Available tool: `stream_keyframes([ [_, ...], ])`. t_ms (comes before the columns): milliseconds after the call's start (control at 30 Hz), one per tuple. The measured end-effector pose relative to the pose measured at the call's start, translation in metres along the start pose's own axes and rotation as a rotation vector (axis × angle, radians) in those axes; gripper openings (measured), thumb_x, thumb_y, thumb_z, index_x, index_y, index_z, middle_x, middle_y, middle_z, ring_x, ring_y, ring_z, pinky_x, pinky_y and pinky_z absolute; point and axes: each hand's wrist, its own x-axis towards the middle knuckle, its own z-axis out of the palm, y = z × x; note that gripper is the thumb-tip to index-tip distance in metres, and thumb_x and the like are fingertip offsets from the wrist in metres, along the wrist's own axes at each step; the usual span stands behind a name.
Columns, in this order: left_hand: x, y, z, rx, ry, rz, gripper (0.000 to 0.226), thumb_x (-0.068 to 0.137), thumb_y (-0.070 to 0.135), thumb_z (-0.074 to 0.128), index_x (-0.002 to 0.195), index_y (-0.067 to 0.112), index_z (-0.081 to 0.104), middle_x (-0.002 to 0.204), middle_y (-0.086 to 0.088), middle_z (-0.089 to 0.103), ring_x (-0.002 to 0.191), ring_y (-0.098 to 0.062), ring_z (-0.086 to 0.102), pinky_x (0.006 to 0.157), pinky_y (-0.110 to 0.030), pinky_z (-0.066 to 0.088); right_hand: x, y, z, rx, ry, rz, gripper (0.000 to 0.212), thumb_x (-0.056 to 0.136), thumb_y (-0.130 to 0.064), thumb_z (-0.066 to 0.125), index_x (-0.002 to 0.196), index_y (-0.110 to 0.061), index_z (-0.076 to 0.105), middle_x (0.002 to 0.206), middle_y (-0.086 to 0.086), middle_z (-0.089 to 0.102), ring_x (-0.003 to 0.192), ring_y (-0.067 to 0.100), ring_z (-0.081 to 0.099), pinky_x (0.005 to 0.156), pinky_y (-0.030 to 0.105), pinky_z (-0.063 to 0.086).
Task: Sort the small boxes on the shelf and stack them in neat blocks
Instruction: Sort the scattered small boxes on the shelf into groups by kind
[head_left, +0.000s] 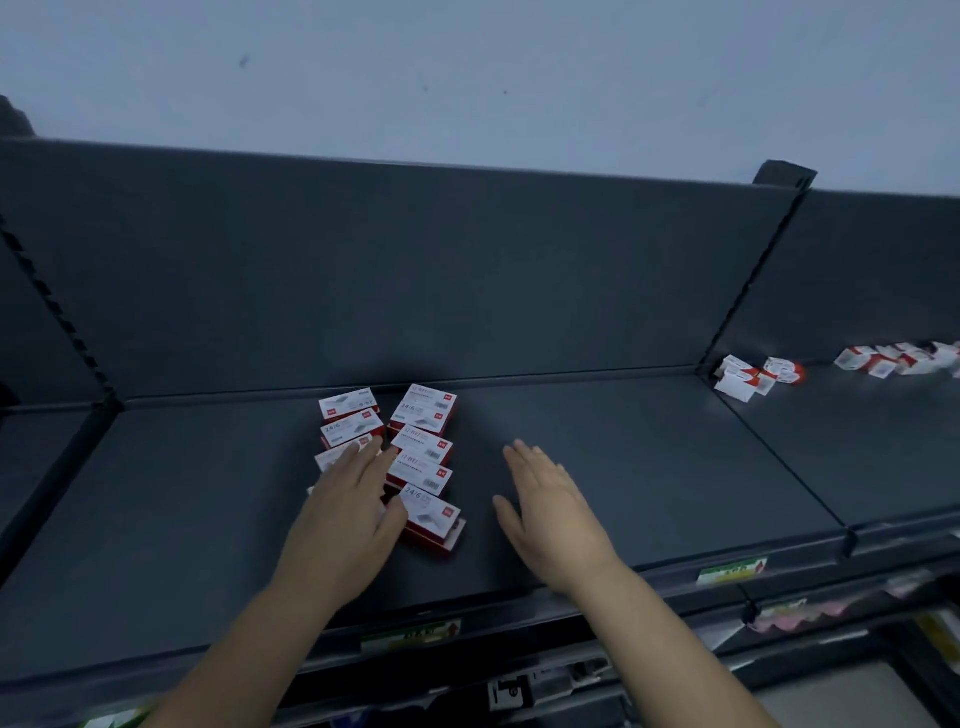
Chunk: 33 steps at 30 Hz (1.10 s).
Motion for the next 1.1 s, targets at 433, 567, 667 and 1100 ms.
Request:
stream_keyframes([
  [433, 0.039, 0.089, 0.042, 0.131, -0.178, 0.129, 0.076, 0.084, 0.046, 0.011, 0.156, 0.024, 0.004, 0.163, 0.007, -0.004, 0.149, -0.009, -0.008, 0.117, -0.026, -0.008, -0.026, 0.082, -0.019, -0.063, 0.010, 0.058, 0.063, 0.103, -0.038, 0.031, 0.157, -0.017, 0.004, 0.165, -0.005, -0.002, 0.151, 0.011, -0.007, 0.120, 0.028, -0.010],
  [567, 0.053, 0.129, 0.067, 0.168, -0.194, 0.182, 0.091, 0.070, 0.052, -0.005, 0.156, 0.022, 0.005, 0.163, 0.007, -0.002, 0.149, -0.010, -0.007, 0.116, -0.025, -0.009, -0.039, 0.123, -0.040, -0.050, 0.037, 0.096, 0.064, 0.104, -0.037, 0.032, 0.157, -0.017, 0.004, 0.165, -0.005, -0.002, 0.151, 0.012, -0.007, 0.120, 0.028, -0.009],
  [667, 0.061, 0.171, 0.087, 0.156, -0.192, 0.213, 0.095, 0.067, 0.052, -0.008, 0.156, 0.023, 0.004, 0.163, 0.008, -0.004, 0.149, -0.009, -0.008, 0.115, -0.024, -0.011, -0.049, 0.163, -0.058, -0.030, 0.051, 0.136, 0.063, 0.104, -0.037, 0.031, 0.157, -0.018, 0.002, 0.164, -0.006, -0.004, 0.150, 0.011, -0.009, 0.121, 0.028, -0.009],
  [1100, 0.087, 0.376, 0.178, 0.125, -0.212, 0.266, 0.094, 0.067, 0.052, -0.011, 0.156, 0.022, -0.002, 0.162, 0.008, -0.011, 0.148, -0.009, -0.012, 0.117, -0.026, -0.012, -0.107, 0.352, -0.137, -0.071, 0.011, 0.148, 0.062, 0.105, -0.038, 0.026, 0.157, -0.018, -0.003, 0.164, -0.005, -0.009, 0.150, 0.012, -0.012, 0.121, 0.031, -0.009],
])
